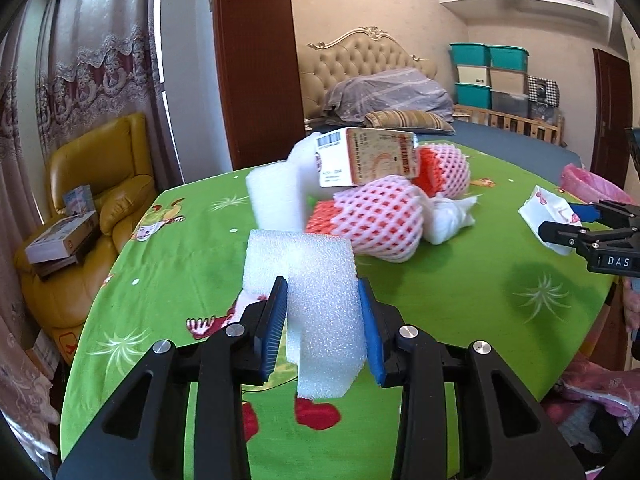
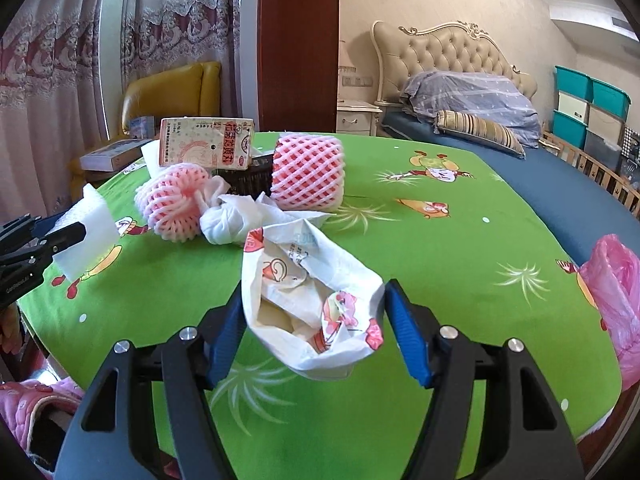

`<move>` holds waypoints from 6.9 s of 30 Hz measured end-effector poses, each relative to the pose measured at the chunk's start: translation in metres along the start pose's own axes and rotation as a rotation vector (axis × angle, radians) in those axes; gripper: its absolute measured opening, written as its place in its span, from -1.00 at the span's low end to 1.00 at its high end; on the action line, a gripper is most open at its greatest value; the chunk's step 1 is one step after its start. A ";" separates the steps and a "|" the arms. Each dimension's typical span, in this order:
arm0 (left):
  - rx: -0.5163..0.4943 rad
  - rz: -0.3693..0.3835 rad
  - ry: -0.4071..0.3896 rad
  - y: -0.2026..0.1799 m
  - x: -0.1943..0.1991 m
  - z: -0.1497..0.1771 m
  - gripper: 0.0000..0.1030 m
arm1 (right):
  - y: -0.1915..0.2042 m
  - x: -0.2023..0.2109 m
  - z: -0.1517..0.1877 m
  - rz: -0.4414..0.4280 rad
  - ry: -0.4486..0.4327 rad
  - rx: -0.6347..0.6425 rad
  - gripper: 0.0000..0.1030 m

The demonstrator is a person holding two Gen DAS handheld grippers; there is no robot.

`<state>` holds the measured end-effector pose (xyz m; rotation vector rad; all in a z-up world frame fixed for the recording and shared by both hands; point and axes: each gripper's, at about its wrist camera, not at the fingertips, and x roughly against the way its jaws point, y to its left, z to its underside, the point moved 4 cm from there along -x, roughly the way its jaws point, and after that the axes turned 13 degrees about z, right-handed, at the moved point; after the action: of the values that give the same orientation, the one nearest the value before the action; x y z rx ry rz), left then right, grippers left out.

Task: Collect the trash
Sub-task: 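Grasp the white foam block with the left tool while the right tool grasps the printed paper bag, then carry the foam block and paper bag to the wastebasket and release both, then return both open tools to the table above the remaining trash, then grasp the white tissue with the right tool while the left tool grasps the red-white fruit net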

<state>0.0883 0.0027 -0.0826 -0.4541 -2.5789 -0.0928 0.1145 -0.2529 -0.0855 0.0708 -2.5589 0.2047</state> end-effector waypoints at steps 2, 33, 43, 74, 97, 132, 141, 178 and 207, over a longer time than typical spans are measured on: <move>-0.018 0.003 -0.005 -0.005 0.001 -0.003 -0.33 | -0.003 0.003 0.001 -0.005 -0.005 -0.011 0.27; -0.173 0.294 0.019 -0.131 -0.041 -0.056 -0.33 | -0.107 0.055 -0.006 0.169 -0.190 -0.182 0.28; -0.241 0.381 -0.024 -0.198 -0.069 -0.077 -0.33 | -0.169 0.073 0.004 0.315 -0.223 -0.247 0.28; -0.230 0.594 0.062 -0.300 -0.160 -0.114 -0.32 | -0.293 0.067 0.076 0.488 -0.161 -0.442 0.29; -0.435 0.672 0.116 -0.333 -0.146 -0.073 -0.37 | -0.269 0.061 0.064 0.486 -0.149 -0.355 0.29; -0.237 0.853 0.229 -0.514 -0.305 -0.187 -0.35 | -0.444 -0.006 0.054 0.551 -0.086 -0.366 0.55; -0.144 0.804 0.162 -0.459 -0.290 -0.191 0.65 | -0.429 0.028 0.046 0.570 -0.144 -0.357 0.67; 0.072 0.016 0.055 0.036 -0.032 -0.021 0.86 | 0.041 -0.044 -0.040 -0.063 0.000 0.058 0.76; 0.102 -0.005 0.076 0.049 -0.039 -0.006 0.86 | 0.042 -0.049 -0.051 -0.021 0.061 -0.032 -0.29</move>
<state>0.1389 0.0363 -0.0981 -0.3986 -2.4967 0.0188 0.1787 -0.2029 -0.0753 0.0778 -2.4992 0.1561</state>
